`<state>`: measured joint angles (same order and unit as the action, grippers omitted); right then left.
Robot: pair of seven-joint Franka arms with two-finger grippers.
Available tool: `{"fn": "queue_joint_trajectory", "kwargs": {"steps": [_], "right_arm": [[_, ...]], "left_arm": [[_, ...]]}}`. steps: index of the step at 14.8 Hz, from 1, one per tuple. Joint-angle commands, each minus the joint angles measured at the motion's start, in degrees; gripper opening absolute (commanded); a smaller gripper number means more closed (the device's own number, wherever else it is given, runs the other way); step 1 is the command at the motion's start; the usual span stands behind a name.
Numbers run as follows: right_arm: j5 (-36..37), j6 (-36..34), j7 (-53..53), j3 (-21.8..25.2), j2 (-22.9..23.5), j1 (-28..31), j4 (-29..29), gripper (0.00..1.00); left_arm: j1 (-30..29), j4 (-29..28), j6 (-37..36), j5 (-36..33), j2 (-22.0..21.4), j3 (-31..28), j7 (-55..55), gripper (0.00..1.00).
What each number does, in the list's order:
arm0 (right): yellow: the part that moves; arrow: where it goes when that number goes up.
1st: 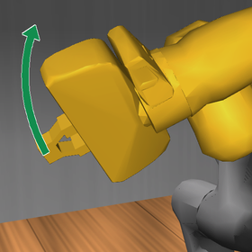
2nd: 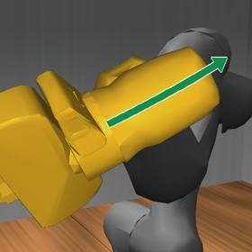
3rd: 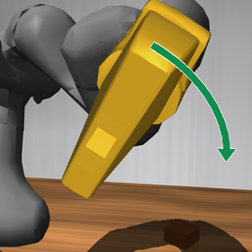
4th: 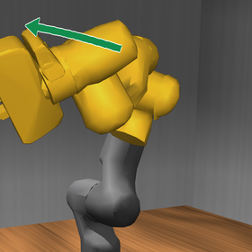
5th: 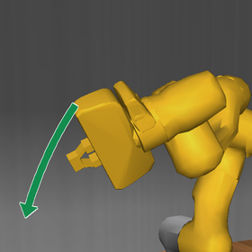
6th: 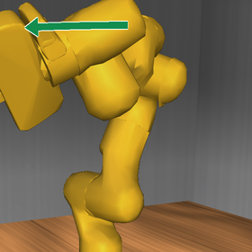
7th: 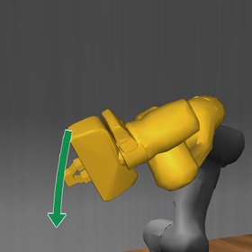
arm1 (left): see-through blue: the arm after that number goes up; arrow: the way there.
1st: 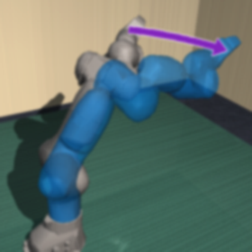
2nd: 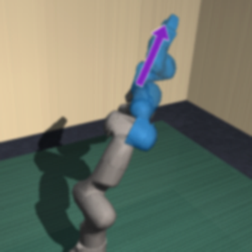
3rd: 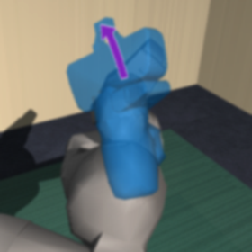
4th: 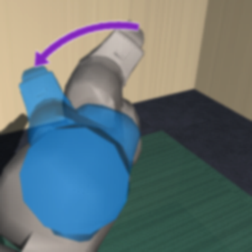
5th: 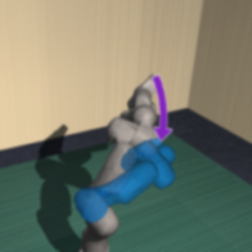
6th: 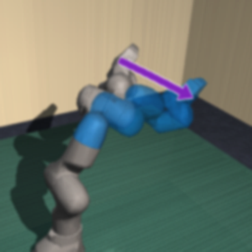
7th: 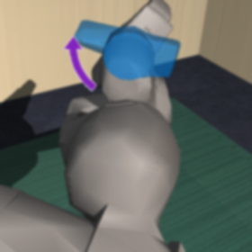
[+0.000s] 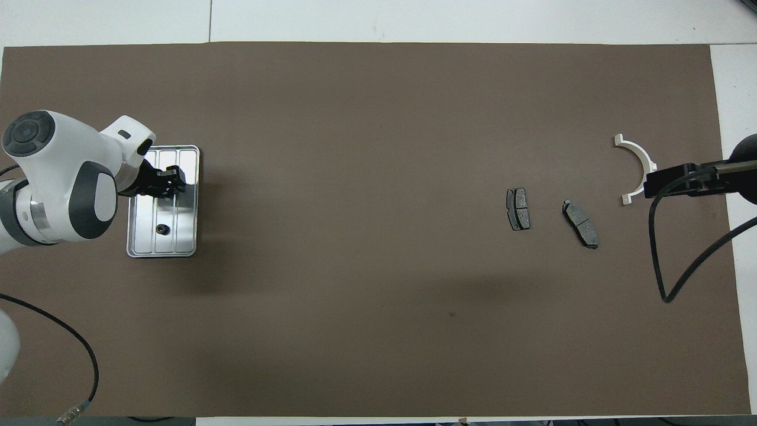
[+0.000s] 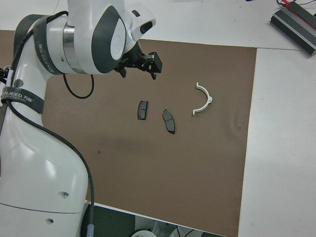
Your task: Place bearing gear from tray to pile
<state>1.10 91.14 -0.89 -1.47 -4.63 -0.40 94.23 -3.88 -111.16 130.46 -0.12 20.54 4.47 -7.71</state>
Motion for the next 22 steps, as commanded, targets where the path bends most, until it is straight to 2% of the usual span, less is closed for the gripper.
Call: {"fn": "queue_joint_trajectory", "kwargs": {"steps": [1,3,5,7,9,14,16,18,22], "right_arm": [[-0.57,-0.26,-0.26,-0.11,-1.17,0.49,1.04,1.00],[-0.57,-0.26,-0.26,-0.11,-1.17,0.49,1.04,1.00],[-0.66,-0.26,-0.26,-0.11,-1.17,0.49,1.04,1.00],[-0.66,-0.26,-0.26,-0.11,-1.17,0.49,1.04,1.00],[-0.66,-0.26,-0.26,-0.11,-1.17,0.49,1.04,1.00],[-0.66,-0.26,-0.26,-0.11,-1.17,0.66,1.04,1.00],[-0.66,-0.35,-0.26,-0.11,-1.17,0.66,1.13,1.00],[-0.74,-0.18,-0.17,-0.11,-1.17,0.40,1.83,1.00],[-2.06,1.49,-0.87,-0.20,-1.17,-0.30,5.17,1.00]], "left_arm": [[0.36,-1.96,0.50,-0.76,-1.30,-0.42,-1.08,0.28],[0.45,-1.00,-0.99,-0.50,-1.21,-0.42,-1.17,0.01],[0.97,4.42,-6.15,-0.15,-0.60,-0.25,-3.61,0.00],[5.52,12.15,-12.66,-0.15,1.42,-0.34,-12.11,0.00],[11.32,17.09,-15.58,-0.15,3.18,-0.42,-22.91,0.00],[24.69,16.85,-9.63,0.38,3.89,-0.34,-46.83,0.00],[29.96,16.50,-8.04,0.90,4.32,-0.34,-51.07,0.00],[32.35,16.24,-4.27,1.08,6.43,-0.34,-54.68,0.00],[33.93,12.21,-1.27,1.08,6.53,-0.51,-54.96,0.04]]}}
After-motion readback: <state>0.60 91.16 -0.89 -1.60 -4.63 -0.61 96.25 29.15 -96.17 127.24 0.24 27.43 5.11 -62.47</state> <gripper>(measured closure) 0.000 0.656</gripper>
